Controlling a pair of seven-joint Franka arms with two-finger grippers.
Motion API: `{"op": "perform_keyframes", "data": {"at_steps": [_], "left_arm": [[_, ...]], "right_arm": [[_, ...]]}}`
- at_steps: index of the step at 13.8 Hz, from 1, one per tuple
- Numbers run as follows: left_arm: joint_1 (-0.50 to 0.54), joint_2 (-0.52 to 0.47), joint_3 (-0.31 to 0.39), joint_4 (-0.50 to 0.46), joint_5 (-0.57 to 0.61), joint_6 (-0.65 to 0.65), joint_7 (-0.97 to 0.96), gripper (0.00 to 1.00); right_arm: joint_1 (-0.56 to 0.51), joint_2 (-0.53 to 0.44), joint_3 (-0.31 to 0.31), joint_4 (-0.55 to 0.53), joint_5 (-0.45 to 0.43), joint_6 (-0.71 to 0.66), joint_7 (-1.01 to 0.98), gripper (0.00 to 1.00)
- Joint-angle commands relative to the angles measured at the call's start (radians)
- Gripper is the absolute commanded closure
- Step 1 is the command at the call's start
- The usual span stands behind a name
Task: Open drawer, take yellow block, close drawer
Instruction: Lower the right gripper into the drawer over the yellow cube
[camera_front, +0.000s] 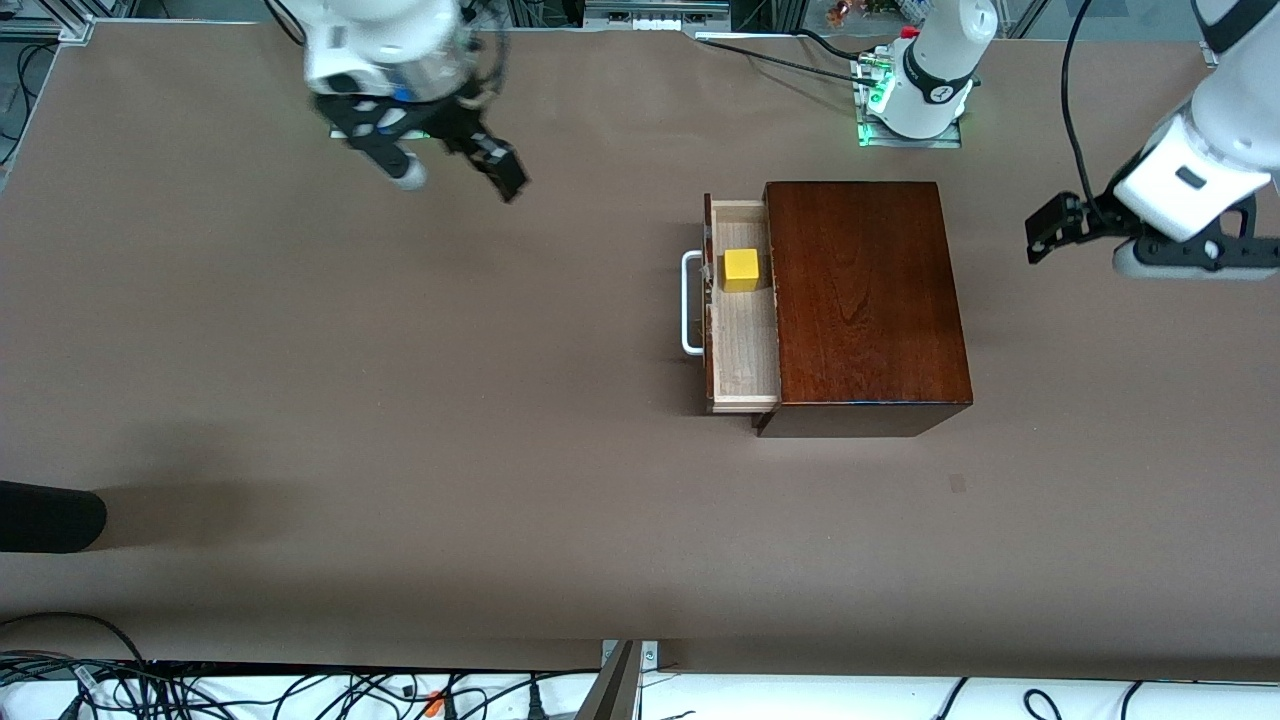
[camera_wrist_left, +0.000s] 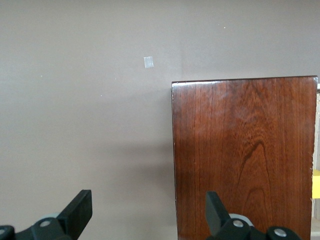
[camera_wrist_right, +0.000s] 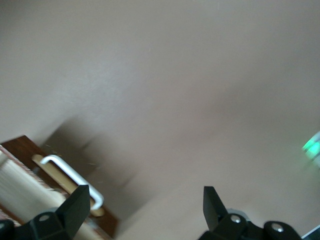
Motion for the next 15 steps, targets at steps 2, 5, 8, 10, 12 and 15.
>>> {"op": "perform_keyframes", "data": {"at_steps": [2,5,8,10,12,15], "left_arm": [[0.017,-0.033,-0.009,0.011,-0.009,-0.024,0.099,0.00],[0.015,0.001,-0.015,0.079,-0.009,-0.088,0.100,0.00],[0.015,0.004,-0.010,0.082,-0.010,-0.086,0.105,0.00],[0.015,0.010,-0.010,0.090,-0.010,-0.088,0.104,0.00],[0.015,0.020,-0.010,0.102,-0.010,-0.088,0.105,0.00],[0.015,0.024,-0.016,0.113,-0.009,-0.088,0.101,0.00]], "right_arm": [[0.120,0.098,-0.005,0.023,-0.002,0.115,0.375,0.00],[0.195,0.197,-0.007,0.062,-0.008,0.195,0.574,0.00],[0.276,0.341,-0.008,0.200,-0.097,0.215,0.788,0.00],[0.325,0.426,-0.013,0.277,-0.143,0.222,0.871,0.00],[0.364,0.498,-0.015,0.340,-0.189,0.260,0.961,0.00],[0.426,0.584,-0.040,0.405,-0.241,0.320,1.059,0.00]]}}
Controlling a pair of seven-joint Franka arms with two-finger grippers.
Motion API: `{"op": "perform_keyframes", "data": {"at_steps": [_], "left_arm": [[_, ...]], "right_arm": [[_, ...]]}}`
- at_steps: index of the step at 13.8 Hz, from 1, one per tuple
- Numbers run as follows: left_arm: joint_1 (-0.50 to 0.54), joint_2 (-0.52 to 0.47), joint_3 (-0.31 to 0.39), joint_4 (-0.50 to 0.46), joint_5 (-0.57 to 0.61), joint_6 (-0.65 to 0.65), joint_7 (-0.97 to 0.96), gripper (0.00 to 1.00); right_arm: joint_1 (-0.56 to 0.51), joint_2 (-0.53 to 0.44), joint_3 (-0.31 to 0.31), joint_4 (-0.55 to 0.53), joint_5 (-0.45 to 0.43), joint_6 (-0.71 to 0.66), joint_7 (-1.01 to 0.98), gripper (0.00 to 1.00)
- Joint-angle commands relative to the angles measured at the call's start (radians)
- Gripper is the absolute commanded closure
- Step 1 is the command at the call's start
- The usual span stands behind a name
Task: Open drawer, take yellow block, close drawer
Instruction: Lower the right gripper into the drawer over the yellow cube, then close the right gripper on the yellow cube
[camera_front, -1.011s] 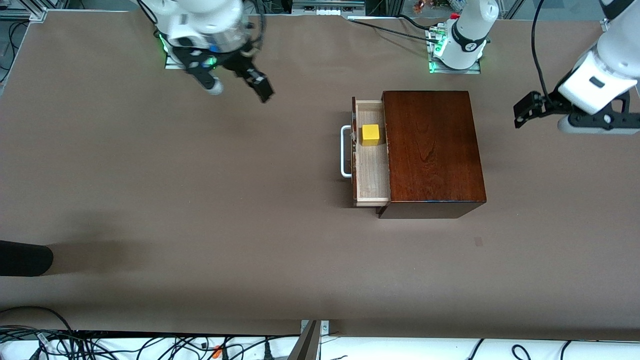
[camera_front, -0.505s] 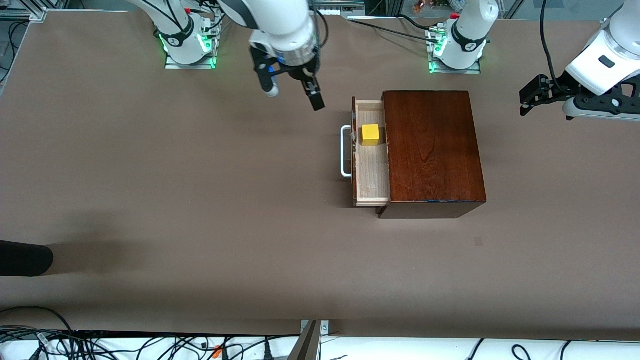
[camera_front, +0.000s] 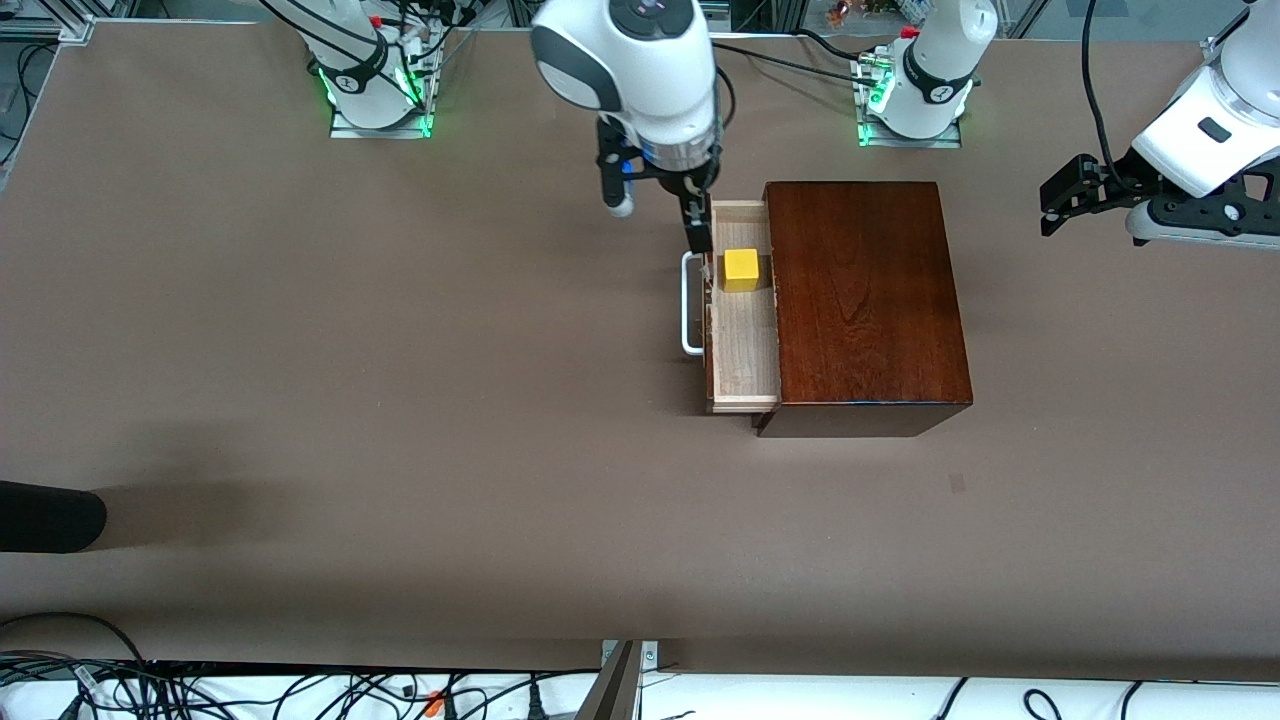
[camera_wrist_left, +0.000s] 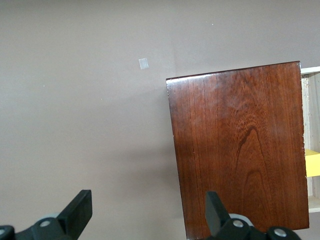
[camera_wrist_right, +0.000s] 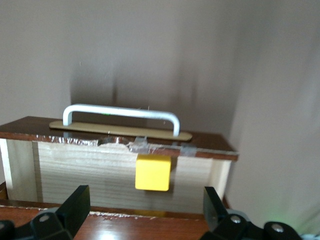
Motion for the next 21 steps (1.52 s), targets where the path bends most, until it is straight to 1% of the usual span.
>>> {"op": "perform_keyframes", "data": {"at_steps": [1,3,4,5,8,12,19,20,21], "left_arm": [[0.014,0.024,-0.013,0.050,-0.009,-0.028,0.020,0.00],[0.014,0.024,-0.014,0.050,-0.009,-0.028,0.020,0.00],[0.014,0.024,-0.014,0.050,-0.009,-0.028,0.020,0.00],[0.014,0.024,-0.014,0.050,-0.009,-0.028,0.020,0.00],[0.014,0.024,-0.014,0.050,-0.009,-0.029,0.020,0.00],[0.014,0.024,-0.014,0.050,-0.009,-0.031,0.022,0.00],[0.014,0.024,-0.013,0.050,-0.010,-0.034,0.022,0.00],[0.014,0.024,-0.013,0.050,-0.009,-0.037,0.022,0.00],[0.014,0.024,-0.013,0.050,-0.010,-0.037,0.022,0.00]], "right_arm": [[0.098,0.099,-0.068,0.118,-0.049,0.032,0.099,0.00],[0.175,0.140,-0.148,0.152,-0.049,0.065,0.130,0.00],[0.203,0.160,-0.177,0.158,-0.049,0.077,0.137,0.00],[0.215,0.171,-0.192,0.159,-0.049,0.089,0.137,0.00],[0.224,0.194,-0.212,0.157,-0.049,0.099,0.137,0.00],[0.224,0.231,-0.214,0.157,-0.051,0.109,0.136,0.00],[0.234,0.264,-0.214,0.157,-0.051,0.140,0.134,0.01],[0.234,0.264,-0.214,0.157,-0.051,0.140,0.134,0.09],[0.234,0.266,-0.214,0.157,-0.051,0.140,0.133,0.30]]}}
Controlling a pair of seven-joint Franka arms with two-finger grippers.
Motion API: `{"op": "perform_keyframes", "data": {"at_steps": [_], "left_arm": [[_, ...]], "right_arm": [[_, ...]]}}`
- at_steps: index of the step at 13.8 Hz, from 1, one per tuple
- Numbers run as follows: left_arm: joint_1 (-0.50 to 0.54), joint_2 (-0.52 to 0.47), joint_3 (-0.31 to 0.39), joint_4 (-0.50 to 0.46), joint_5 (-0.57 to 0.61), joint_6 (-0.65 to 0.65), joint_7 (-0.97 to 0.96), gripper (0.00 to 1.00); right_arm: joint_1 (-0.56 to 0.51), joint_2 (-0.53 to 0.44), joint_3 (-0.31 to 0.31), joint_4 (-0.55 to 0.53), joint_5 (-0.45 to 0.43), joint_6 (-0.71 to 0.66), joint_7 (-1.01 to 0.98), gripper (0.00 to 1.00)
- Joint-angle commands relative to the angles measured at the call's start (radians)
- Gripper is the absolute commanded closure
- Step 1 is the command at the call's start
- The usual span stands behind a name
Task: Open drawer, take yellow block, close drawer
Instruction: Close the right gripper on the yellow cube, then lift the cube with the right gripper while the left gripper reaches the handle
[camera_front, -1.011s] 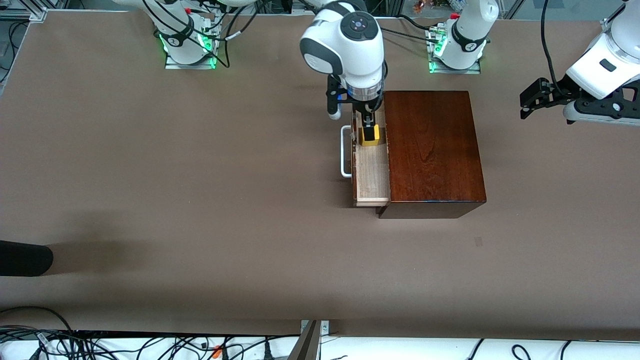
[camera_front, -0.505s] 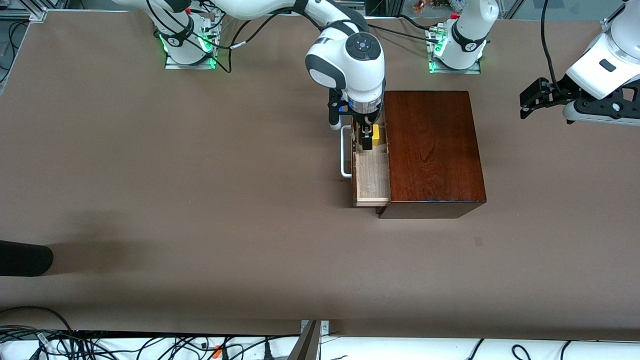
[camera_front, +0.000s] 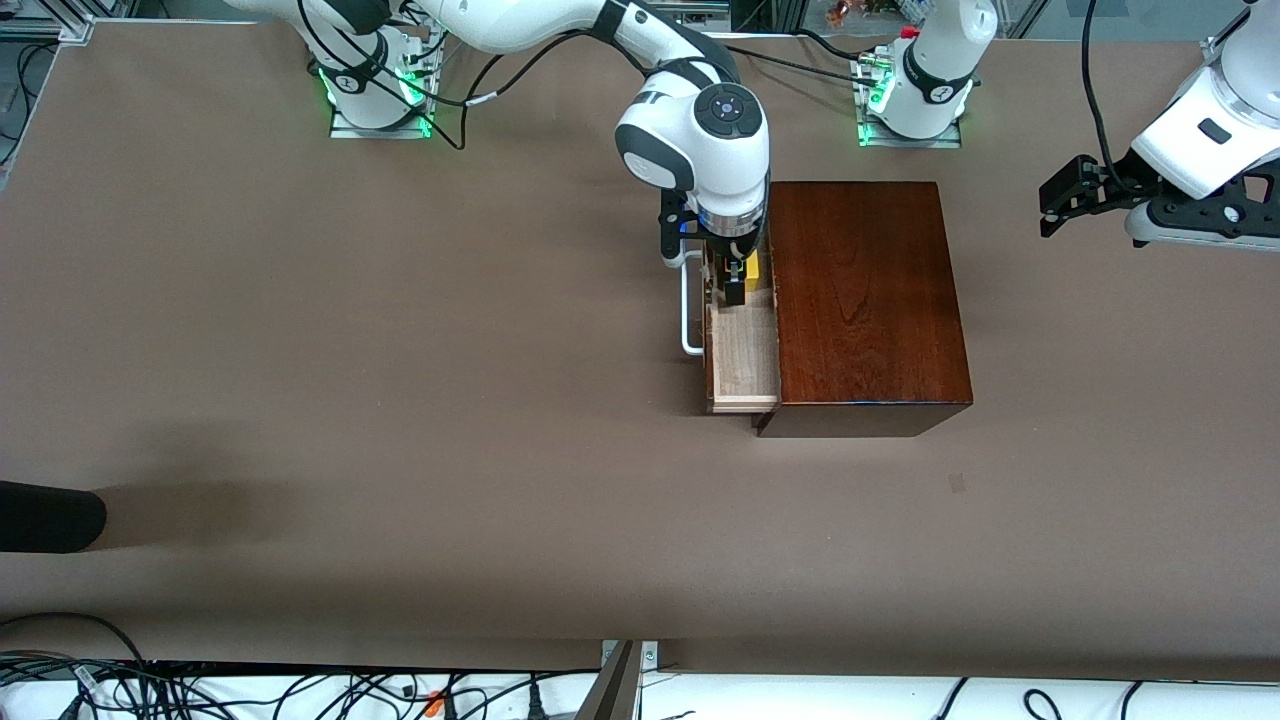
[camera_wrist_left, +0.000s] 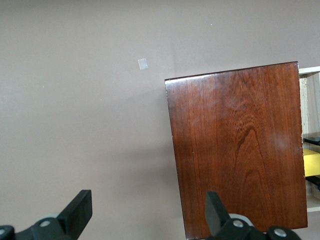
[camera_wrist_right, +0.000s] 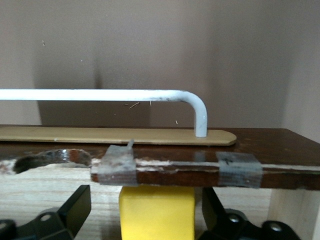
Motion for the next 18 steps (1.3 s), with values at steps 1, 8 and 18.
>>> {"op": "perform_keyframes", "data": {"at_steps": [1,8,18], "left_arm": [[0.014,0.017,-0.010,0.037,-0.010,-0.026,0.021,0.00],[0.014,0.017,-0.010,0.037,-0.010,-0.026,0.021,0.00],[0.014,0.017,-0.010,0.037,-0.010,-0.028,0.023,0.00]], "right_arm": [[0.012,0.021,-0.001,0.036,-0.024,-0.003,0.017,0.52],[0.001,-0.017,0.011,0.076,-0.013,-0.114,0.011,0.77],[-0.141,-0.254,0.025,0.150,0.147,-0.550,-0.325,0.77]]}}
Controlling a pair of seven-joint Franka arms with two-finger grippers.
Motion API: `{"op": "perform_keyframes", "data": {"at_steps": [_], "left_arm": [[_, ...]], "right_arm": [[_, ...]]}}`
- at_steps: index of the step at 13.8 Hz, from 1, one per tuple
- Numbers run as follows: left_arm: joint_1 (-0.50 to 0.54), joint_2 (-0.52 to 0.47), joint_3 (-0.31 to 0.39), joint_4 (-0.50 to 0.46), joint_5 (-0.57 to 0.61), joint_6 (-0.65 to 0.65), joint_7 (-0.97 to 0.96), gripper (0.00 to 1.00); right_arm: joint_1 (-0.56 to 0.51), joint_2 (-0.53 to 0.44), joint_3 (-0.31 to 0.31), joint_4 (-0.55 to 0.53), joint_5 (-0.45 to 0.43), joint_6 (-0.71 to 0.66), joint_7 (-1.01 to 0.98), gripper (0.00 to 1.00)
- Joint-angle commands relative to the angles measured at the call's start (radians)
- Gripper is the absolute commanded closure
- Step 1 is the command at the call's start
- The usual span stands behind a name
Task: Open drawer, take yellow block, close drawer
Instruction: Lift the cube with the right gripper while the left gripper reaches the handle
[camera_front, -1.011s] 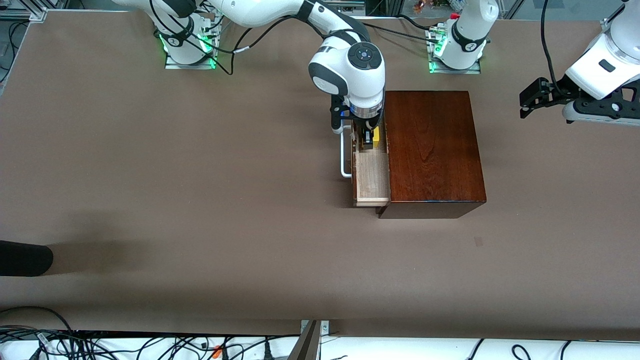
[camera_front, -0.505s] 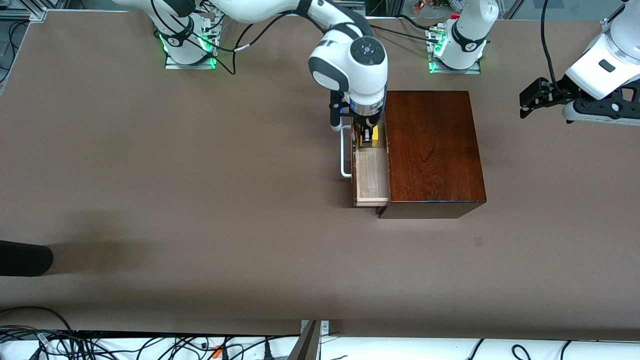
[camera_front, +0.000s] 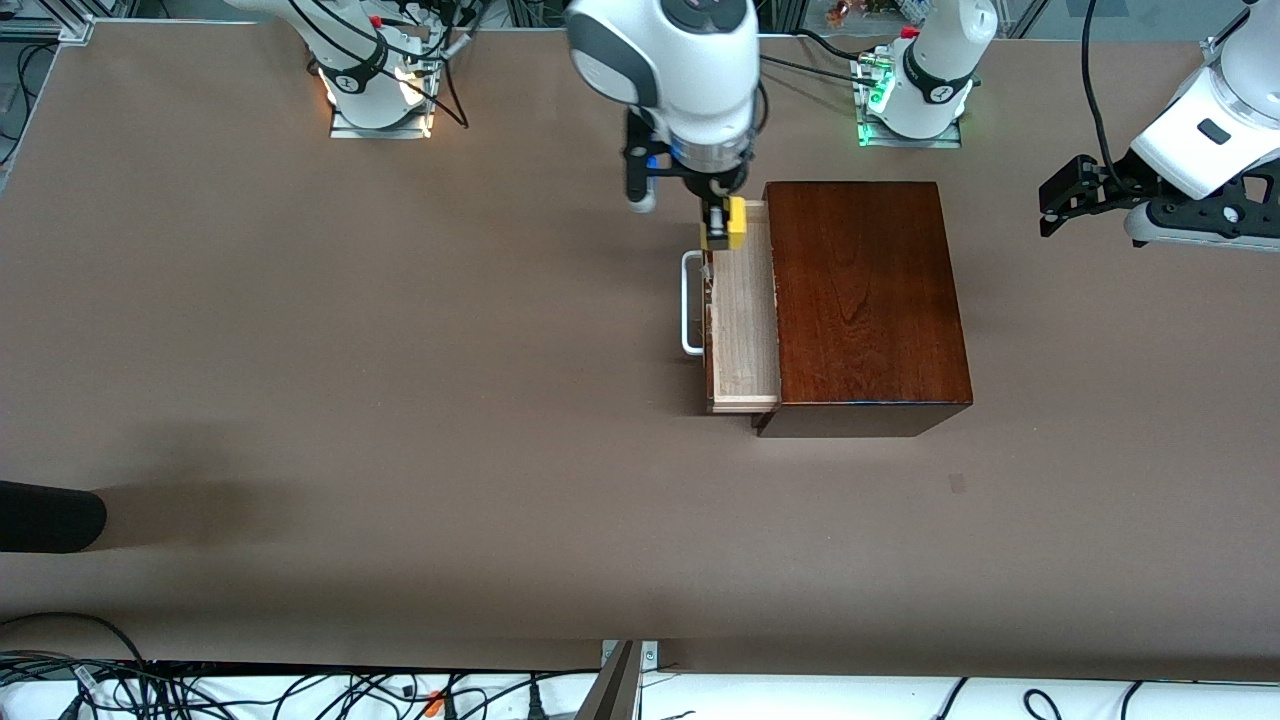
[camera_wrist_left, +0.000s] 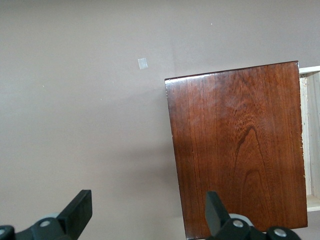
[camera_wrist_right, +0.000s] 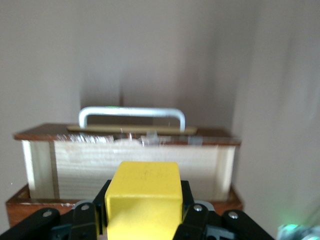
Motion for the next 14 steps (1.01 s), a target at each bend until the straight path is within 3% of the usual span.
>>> {"op": "perform_keyframes", "data": {"at_steps": [1,6,8,10,14], "left_arm": [[0.014,0.016,-0.010,0.038,-0.010,-0.027,0.023,0.00],[-0.001,0.016,-0.032,0.037,-0.023,-0.055,0.021,0.00],[-0.006,0.039,-0.054,0.038,-0.079,-0.084,0.050,0.00],[-0.008,0.081,-0.100,0.037,-0.139,-0.091,0.147,0.00],[-0.008,0.183,-0.293,0.041,-0.136,-0.090,0.271,0.00]], "right_arm": [[-0.089,-0.088,0.008,-0.054,0.032,-0.135,-0.221,0.77],[-0.341,-0.300,0.005,-0.317,0.082,-0.177,-0.737,0.82],[-0.430,-0.381,-0.036,-0.435,0.093,-0.173,-1.010,0.82],[-0.433,-0.446,-0.148,-0.512,0.096,-0.170,-1.238,0.82],[-0.433,-0.489,-0.369,-0.601,0.113,-0.167,-1.712,0.82]]}}
